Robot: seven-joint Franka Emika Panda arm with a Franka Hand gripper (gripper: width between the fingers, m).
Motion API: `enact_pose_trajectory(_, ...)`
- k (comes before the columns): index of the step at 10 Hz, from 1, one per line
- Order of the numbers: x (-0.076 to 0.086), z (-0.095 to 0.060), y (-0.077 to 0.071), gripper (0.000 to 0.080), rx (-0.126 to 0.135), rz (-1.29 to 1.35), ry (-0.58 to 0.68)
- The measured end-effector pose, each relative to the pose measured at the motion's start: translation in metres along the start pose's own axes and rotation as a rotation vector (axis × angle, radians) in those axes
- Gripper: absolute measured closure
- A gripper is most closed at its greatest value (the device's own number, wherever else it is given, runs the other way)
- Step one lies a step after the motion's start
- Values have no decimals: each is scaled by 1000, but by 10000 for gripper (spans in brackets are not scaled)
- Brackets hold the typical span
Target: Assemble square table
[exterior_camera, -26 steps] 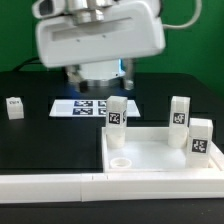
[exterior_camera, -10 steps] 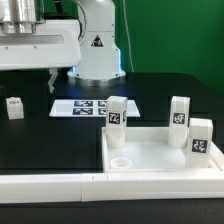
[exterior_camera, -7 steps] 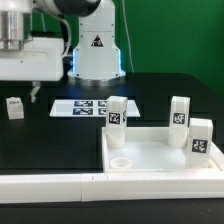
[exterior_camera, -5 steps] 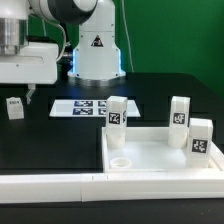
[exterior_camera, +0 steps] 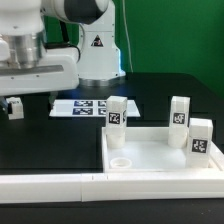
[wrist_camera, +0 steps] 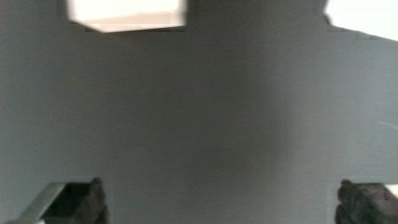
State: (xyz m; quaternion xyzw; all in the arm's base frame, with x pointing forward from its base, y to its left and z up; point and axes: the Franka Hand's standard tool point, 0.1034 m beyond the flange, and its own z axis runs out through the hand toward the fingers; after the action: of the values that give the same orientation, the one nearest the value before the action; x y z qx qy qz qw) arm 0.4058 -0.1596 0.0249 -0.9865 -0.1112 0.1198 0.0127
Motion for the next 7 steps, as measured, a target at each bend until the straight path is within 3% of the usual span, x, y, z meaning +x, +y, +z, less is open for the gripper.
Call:
enact_pose_trajectory(1,-6,2,0,150,26,-14,-73)
enact_pose_trajectory(7,-32,-13,17,150,86,-59,-335)
